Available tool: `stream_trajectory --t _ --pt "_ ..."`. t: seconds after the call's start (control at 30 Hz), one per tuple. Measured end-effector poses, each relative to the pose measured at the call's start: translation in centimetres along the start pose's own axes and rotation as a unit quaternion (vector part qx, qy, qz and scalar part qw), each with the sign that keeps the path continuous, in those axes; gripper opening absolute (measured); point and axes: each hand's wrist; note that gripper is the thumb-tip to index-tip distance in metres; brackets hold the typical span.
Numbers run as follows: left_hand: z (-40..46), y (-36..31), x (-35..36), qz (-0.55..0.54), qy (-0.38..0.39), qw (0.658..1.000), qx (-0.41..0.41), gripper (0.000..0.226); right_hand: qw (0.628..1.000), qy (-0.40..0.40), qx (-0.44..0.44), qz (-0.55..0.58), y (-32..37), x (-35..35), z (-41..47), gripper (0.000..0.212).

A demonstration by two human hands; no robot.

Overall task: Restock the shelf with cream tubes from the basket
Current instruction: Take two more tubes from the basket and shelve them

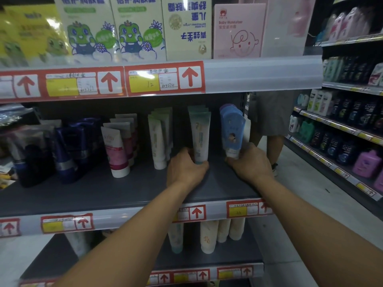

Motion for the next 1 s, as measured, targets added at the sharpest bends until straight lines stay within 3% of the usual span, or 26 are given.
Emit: stream_trajectory --t 0.4,0.63,1.0 --pt "0.5 -0.3 -0.6 0.047 0.038 0.997 -0.046 0.075 0.998 0.037 0.018 -0.045 0.6 -1.0 0.0 0.070" --pt "-0.4 -1.4 -3.1 0.034 0.093 0.992 -0.080 0.086 0.997 0.053 0.036 -0.045 1.0 -2.9 -2.4 0.055" --pt "-5.7 -1.8 -8.0 0.002 0.111 0.994 0.016 0.045 0.995 0.015 -0.010 -0.100 3.8 -7.0 -9.0 0.033"
Point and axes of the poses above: each hand's wrist, its own z-axis towards the middle knuckle, its own x-axis out of the palm, y = z × x, and after that the axes turned 13 degrees about -z, right-handed
